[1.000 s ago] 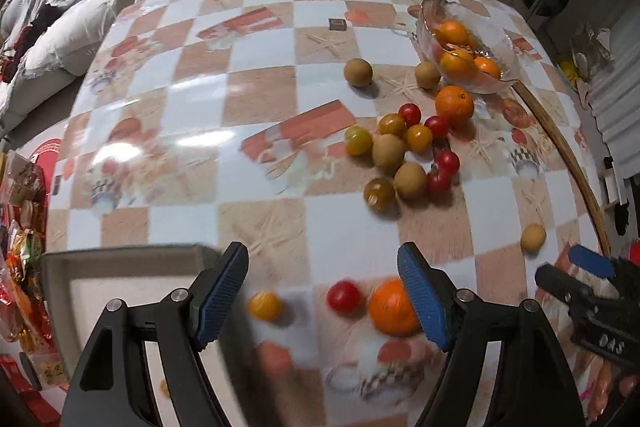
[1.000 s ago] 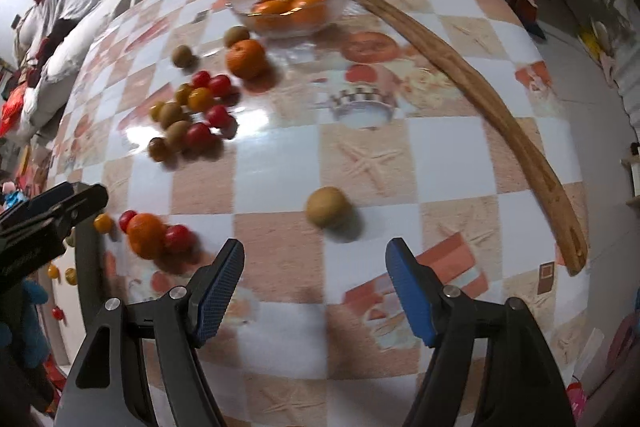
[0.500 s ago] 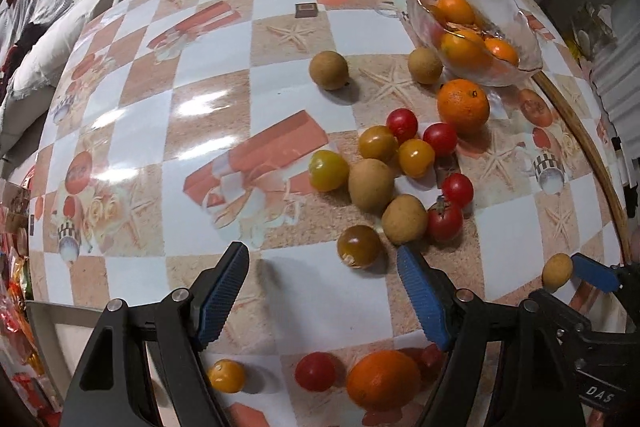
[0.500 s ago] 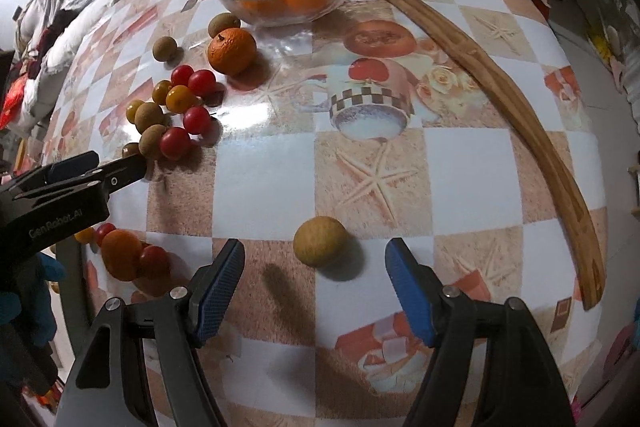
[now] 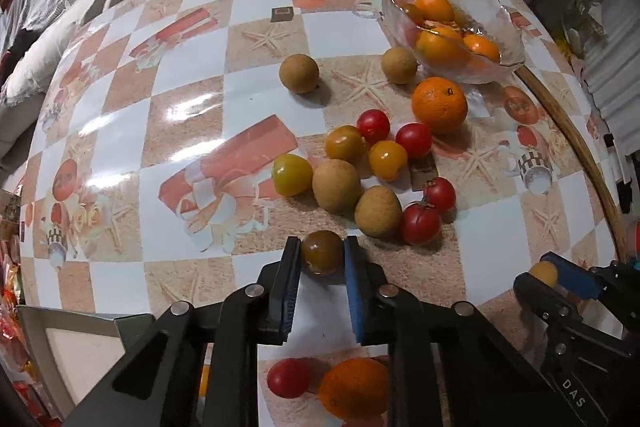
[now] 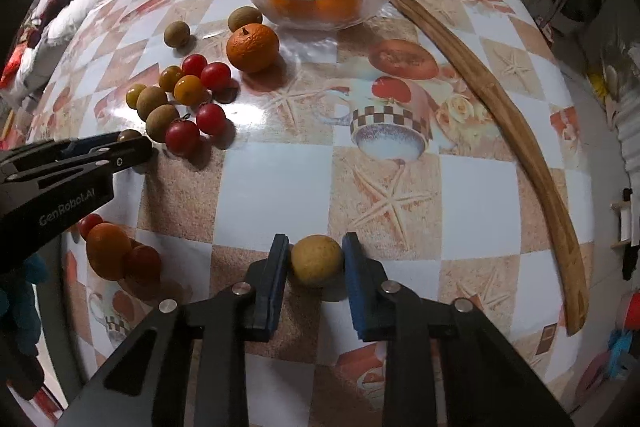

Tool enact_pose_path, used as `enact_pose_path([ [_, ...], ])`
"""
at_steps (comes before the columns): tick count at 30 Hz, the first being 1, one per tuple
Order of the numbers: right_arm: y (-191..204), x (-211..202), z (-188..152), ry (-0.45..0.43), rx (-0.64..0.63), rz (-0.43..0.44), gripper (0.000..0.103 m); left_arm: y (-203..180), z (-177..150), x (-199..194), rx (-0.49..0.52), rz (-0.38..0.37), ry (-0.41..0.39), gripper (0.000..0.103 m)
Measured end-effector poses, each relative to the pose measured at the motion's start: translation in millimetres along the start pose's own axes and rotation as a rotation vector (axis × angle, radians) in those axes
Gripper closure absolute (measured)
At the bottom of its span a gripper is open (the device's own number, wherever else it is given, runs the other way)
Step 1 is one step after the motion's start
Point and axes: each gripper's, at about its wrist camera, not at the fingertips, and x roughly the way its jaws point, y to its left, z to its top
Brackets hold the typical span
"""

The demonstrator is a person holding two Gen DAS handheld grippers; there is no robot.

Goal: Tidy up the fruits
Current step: 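Grasp a dark brown cherry tomato with the left gripper while the right grasps a brown round fruit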

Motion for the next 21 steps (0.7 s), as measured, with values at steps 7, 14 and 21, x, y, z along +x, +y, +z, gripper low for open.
enact_pose_path([
  [7, -6, -9, -4, -0.008, 0.036, 0.066, 0.074, 13, -14, -27, -0.027, -0.032, -0.042, 0.08],
  [14, 2, -30, -6, -0.021, 0.025, 0.106, 0.073, 35, -35, -63, -0.054, -0.041, -0.087, 0.08],
  [21, 25, -44, -8, -0.028, -0.01, 0.127, 0.073, 64, -67, -87, -0.103, -0.024, -0.1, 0.08],
])
